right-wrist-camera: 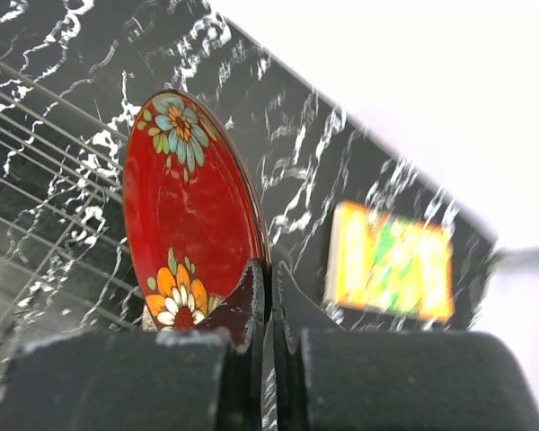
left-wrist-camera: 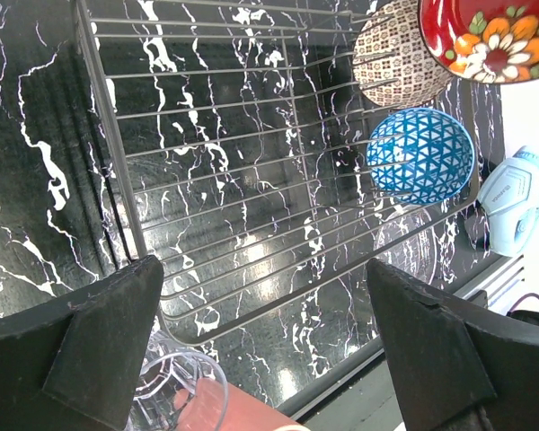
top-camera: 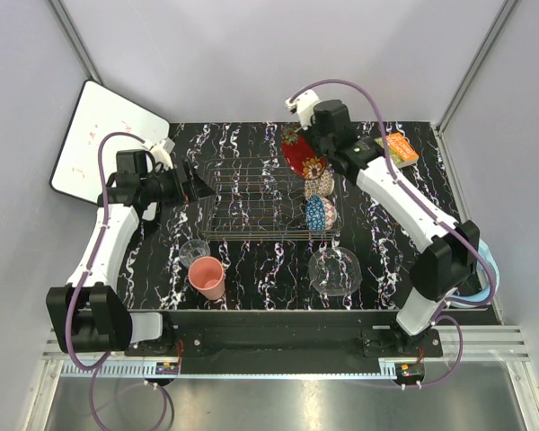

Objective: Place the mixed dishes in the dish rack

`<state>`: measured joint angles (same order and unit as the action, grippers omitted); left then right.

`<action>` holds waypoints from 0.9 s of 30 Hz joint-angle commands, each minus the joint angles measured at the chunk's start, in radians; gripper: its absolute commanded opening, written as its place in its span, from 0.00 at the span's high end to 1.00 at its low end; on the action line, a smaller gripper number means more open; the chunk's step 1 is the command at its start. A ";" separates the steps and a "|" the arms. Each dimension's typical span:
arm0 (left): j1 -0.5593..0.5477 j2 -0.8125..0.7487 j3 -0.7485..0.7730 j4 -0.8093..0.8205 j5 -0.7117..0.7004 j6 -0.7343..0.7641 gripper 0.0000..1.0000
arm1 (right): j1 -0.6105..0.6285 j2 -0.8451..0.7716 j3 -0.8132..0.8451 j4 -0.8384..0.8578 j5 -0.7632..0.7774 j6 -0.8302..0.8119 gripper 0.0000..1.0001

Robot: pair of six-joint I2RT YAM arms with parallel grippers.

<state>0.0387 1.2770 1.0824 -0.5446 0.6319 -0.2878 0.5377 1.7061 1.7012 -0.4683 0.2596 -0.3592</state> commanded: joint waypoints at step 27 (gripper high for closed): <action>0.016 0.041 0.019 0.034 -0.023 0.013 0.01 | 0.139 0.055 -0.328 0.691 -0.181 -1.110 1.00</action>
<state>0.0460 1.3067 1.0824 -0.5438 0.6167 -0.2874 0.6758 1.7683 1.3651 0.0856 0.1032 -1.3437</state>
